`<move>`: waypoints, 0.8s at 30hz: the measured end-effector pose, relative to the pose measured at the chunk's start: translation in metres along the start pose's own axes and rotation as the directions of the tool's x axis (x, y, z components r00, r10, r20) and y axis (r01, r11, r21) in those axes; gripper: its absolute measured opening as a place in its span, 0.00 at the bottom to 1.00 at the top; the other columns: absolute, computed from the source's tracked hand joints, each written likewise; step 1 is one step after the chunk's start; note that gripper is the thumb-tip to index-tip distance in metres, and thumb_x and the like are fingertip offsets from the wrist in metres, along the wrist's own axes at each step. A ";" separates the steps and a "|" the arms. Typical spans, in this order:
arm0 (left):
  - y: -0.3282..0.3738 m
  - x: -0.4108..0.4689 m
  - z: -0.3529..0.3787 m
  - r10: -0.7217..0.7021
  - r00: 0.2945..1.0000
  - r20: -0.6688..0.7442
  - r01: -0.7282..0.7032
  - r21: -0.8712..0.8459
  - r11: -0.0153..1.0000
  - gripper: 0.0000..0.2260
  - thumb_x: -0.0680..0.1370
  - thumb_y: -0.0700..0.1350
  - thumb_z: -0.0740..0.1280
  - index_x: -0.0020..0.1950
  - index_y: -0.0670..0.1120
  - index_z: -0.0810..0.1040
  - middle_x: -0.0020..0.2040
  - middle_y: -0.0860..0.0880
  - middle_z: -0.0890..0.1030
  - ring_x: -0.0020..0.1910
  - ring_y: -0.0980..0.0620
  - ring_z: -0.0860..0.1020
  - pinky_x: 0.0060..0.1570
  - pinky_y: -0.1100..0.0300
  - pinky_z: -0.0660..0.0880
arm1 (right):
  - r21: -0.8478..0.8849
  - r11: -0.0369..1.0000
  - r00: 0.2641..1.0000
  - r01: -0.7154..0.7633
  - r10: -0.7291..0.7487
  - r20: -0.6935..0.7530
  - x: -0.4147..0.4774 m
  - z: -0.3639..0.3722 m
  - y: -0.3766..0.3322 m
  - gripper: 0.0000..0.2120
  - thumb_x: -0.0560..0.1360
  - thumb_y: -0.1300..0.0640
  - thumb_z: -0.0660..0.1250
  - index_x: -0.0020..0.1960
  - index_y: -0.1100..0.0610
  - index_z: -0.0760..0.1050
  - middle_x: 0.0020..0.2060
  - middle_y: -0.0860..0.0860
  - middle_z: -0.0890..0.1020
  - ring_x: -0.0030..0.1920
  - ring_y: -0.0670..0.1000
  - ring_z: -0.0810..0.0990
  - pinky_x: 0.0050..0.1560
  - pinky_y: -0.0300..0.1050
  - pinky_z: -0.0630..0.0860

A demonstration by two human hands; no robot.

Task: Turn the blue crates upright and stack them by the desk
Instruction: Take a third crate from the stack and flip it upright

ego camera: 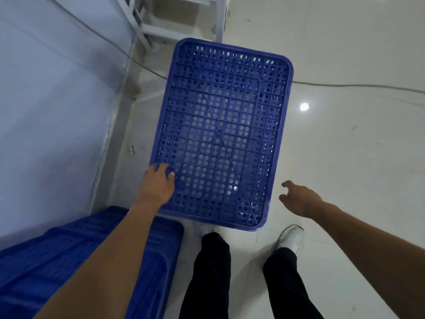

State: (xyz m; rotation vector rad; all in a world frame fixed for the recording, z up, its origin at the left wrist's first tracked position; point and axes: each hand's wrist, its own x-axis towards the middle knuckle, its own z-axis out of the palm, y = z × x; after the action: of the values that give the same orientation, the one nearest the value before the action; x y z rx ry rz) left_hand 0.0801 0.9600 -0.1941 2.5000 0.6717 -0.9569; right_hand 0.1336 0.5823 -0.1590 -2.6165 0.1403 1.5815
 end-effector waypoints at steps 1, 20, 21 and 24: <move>-0.007 0.004 0.002 -0.010 0.999 -0.045 0.010 -0.001 1.000 0.23 0.83 0.55 0.56 0.76 0.48 0.65 0.75 0.42 0.65 0.69 0.39 0.70 0.66 0.42 0.71 | 0.015 1.000 1.000 -0.001 0.001 -0.004 0.009 0.003 -0.001 0.25 0.82 0.49 0.56 0.76 0.54 0.60 0.69 0.56 0.74 0.67 0.59 0.74 0.63 0.49 0.70; -0.032 0.035 0.017 -0.098 0.995 -0.021 0.087 -0.301 0.950 0.25 0.83 0.43 0.60 0.80 0.52 0.57 0.69 0.42 0.75 0.59 0.39 0.78 0.58 0.46 0.77 | 0.506 0.860 0.965 -0.070 0.186 -0.182 0.098 0.033 -0.010 0.19 0.82 0.47 0.52 0.57 0.62 0.71 0.51 0.61 0.80 0.47 0.62 0.79 0.46 0.49 0.71; -0.031 0.036 0.017 -0.100 0.995 -0.009 0.092 -0.321 0.943 0.26 0.83 0.43 0.60 0.80 0.53 0.57 0.68 0.43 0.75 0.58 0.40 0.79 0.59 0.45 0.77 | 0.494 0.867 0.967 -0.071 0.182 -0.181 0.099 0.034 -0.009 0.20 0.83 0.47 0.52 0.58 0.63 0.71 0.53 0.62 0.80 0.49 0.63 0.78 0.46 0.48 0.71; -0.017 0.035 0.021 -0.114 0.993 0.029 0.118 -0.312 0.943 0.27 0.83 0.44 0.61 0.80 0.56 0.55 0.65 0.43 0.78 0.51 0.44 0.80 0.56 0.47 0.78 | 0.455 0.887 0.960 -0.074 0.186 -0.208 0.099 0.031 0.001 0.20 0.84 0.47 0.52 0.61 0.64 0.69 0.57 0.63 0.78 0.56 0.65 0.77 0.47 0.48 0.69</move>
State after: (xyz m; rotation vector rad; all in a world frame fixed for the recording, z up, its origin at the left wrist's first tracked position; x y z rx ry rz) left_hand 0.0827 0.9740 -0.2366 2.1954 0.9006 -0.8280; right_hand 0.1515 0.5811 -0.2610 -2.4542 0.6294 1.0777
